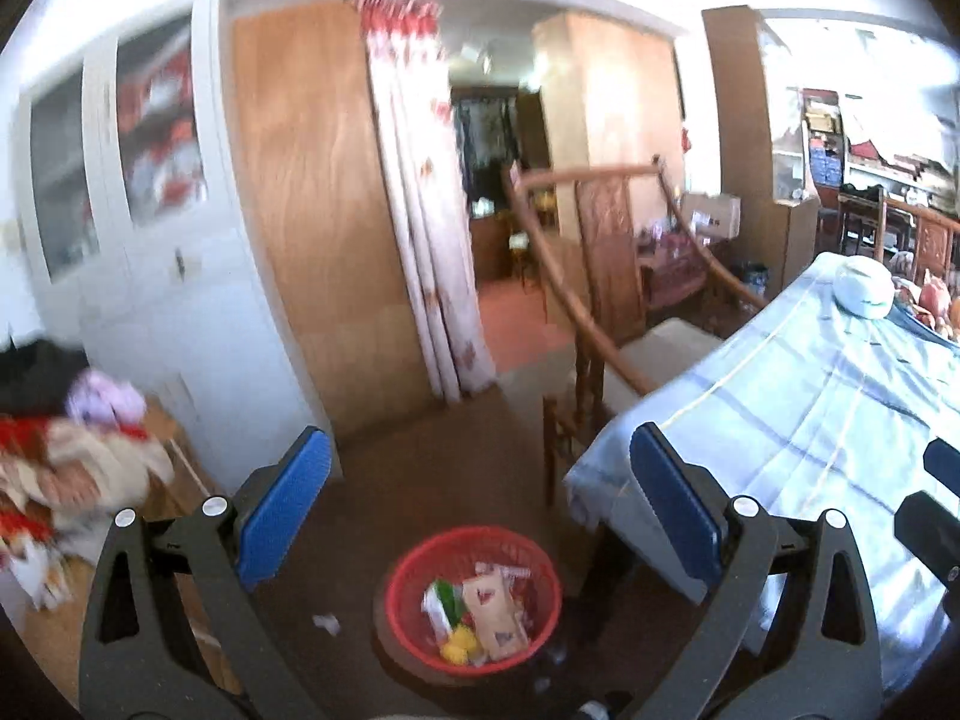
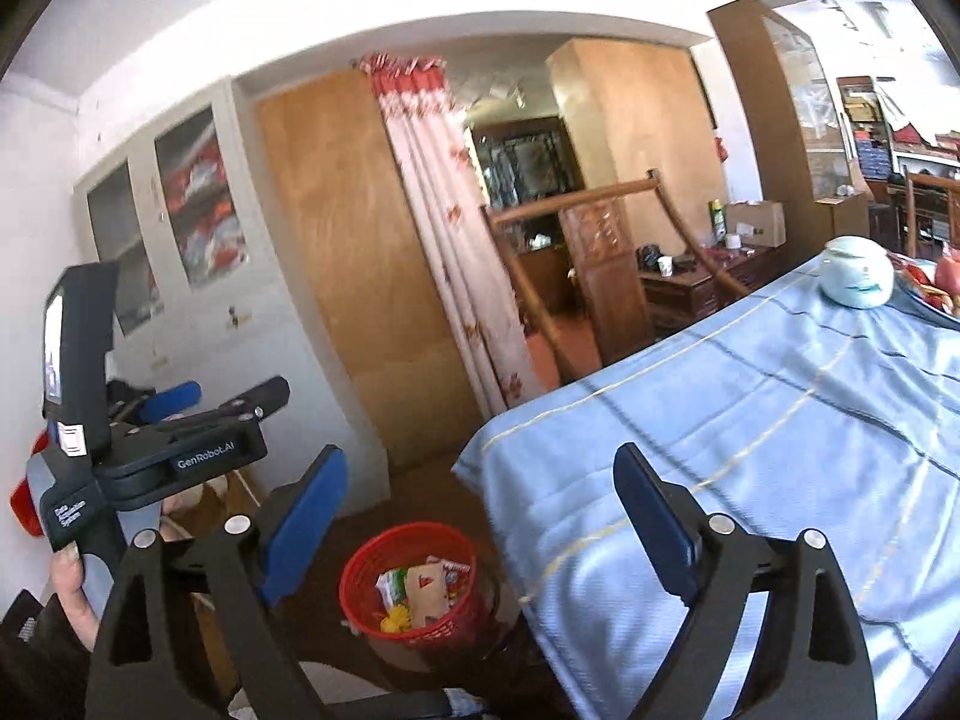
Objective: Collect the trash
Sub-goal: 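Withdraw both tools from the wastebasket and hold them above it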
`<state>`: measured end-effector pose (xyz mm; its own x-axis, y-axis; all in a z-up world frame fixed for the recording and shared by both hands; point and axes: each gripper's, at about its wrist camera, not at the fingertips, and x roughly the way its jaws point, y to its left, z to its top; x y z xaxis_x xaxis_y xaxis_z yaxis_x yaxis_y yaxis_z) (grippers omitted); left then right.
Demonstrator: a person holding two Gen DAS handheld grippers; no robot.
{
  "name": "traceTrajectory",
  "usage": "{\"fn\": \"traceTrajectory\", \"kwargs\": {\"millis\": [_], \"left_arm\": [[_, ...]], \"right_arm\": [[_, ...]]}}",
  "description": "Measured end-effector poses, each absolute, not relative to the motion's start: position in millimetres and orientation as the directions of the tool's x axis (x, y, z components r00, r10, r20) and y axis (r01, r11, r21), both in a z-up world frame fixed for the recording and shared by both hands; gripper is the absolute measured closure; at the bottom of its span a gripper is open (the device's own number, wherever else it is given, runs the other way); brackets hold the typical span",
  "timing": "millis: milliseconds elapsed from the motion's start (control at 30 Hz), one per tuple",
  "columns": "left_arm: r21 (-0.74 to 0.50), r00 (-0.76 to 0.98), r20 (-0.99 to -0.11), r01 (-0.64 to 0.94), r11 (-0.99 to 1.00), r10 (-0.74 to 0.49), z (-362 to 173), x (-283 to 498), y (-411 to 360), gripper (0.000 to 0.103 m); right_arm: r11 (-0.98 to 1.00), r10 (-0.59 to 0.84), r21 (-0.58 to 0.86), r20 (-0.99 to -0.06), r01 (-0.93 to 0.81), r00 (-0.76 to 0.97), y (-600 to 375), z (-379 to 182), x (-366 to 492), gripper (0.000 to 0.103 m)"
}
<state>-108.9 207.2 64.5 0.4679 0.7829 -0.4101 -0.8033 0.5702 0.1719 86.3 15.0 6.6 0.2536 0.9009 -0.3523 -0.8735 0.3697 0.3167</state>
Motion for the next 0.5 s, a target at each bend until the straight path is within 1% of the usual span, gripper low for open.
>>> {"fn": "traceTrajectory", "kwargs": {"millis": [67,167,233,300,400,467,500], "left_arm": [[0.192,0.49,-0.348,-0.798,0.572,0.8,76.5,-94.3,183.6,0.007],[0.205,0.519,-0.29,-0.787,0.582,0.804,90.3,-73.5,159.9,0.007],[0.232,0.512,-0.273,-0.787,0.572,0.815,96.1,-57.4,148.3,0.007],[0.261,0.482,-0.262,-0.799,0.542,0.836,99.4,-51.0,140.6,0.007],[0.311,0.388,-0.255,-0.834,0.455,0.886,102.7,-50.6,135.4,0.007],[0.307,0.338,-0.259,-0.859,0.409,0.905,104.0,-59.7,140.2,0.007],[0.296,0.311,-0.277,-0.872,0.389,0.909,102.1,-69.2,144.8,0.007]], "right_arm": [[0.372,0.908,0.337,-0.326,-0.865,0.264,-0.9,6.1,96.7,0.012],[0.386,0.912,0.363,-0.289,-0.848,0.291,-22.0,4.8,112.6,0.009],[0.405,0.909,0.387,-0.269,-0.828,0.318,-31.0,3.6,122.9,0.007],[0.381,0.92,0.416,-0.258,-0.826,0.294,-30.1,0.5,123.9,0.006],[0.326,0.937,0.434,-0.27,-0.84,0.224,-19.1,-3.8,120.6,0.006],[0.291,0.935,0.402,-0.312,-0.868,0.168,-3.9,-8.9,110.2,0.006],[0.281,0.931,0.397,-0.332,-0.874,0.149,2.0,-11.1,105.7,0.006]]}}
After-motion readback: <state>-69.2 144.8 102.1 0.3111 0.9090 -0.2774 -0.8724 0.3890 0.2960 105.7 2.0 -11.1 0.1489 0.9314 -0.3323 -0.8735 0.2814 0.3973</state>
